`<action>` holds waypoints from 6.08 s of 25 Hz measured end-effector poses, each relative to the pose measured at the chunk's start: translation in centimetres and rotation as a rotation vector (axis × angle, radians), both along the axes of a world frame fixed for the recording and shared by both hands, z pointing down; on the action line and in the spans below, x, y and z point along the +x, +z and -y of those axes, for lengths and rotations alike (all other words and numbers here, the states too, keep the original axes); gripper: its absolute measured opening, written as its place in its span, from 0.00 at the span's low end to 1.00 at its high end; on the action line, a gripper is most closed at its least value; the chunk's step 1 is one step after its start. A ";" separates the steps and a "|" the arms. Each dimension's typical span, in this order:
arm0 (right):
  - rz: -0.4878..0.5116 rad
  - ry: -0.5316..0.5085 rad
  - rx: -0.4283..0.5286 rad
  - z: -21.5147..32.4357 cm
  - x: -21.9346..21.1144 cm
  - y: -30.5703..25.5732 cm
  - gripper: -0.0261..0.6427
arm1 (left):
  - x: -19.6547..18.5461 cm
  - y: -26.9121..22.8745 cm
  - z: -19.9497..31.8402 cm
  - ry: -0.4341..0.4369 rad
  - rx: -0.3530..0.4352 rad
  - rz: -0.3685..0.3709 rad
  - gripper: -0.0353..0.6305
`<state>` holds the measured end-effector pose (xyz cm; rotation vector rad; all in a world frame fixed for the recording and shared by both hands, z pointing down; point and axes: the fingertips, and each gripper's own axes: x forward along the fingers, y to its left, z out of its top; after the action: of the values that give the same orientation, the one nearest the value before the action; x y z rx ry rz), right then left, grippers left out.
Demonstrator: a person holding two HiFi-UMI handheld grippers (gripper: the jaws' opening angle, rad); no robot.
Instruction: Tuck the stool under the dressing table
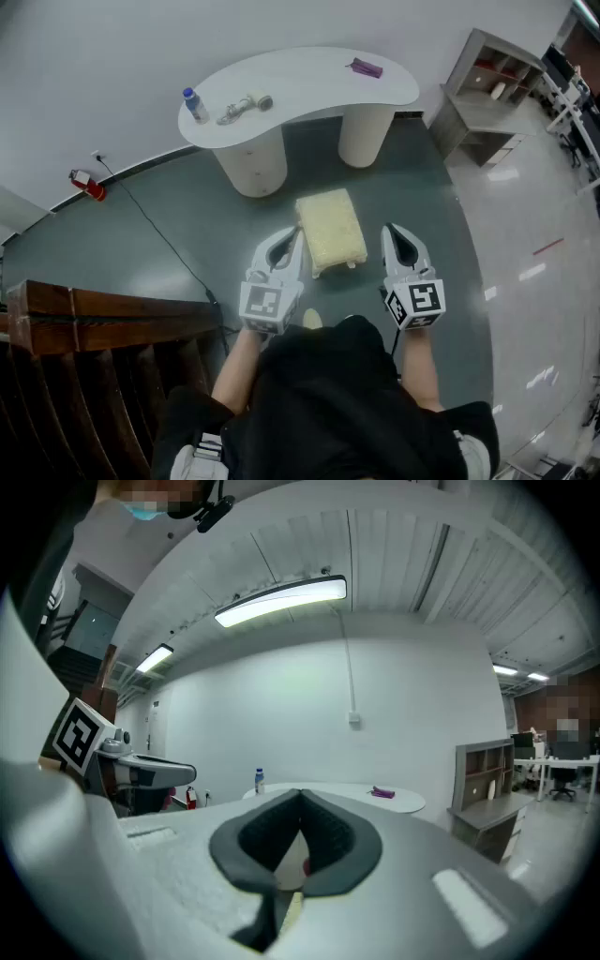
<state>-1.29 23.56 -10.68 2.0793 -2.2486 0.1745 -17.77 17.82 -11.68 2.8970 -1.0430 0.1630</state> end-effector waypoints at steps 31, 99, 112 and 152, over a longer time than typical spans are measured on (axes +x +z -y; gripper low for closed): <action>0.067 -0.067 -0.087 7.8 9.4 5.6 0.04 | 8.1 5.3 6.7 -0.116 -0.101 0.054 0.06; 0.152 -0.217 -0.604 31.4 13.9 65.7 0.04 | 10.9 66.1 27.7 -0.260 -0.653 0.229 0.07; 0.183 -0.216 -0.635 29.9 13.6 72.8 0.04 | 9.9 72.9 25.8 -0.297 -0.702 0.229 0.07; 0.550 -0.251 -0.635 29.7 13.9 80.9 0.50 | 10.0 82.3 25.6 -0.311 -0.852 -0.064 0.64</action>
<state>12.56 -6.11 70.21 1.5124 -2.2430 1.3747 -7.78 -7.73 70.62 1.9522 -1.0529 0.3819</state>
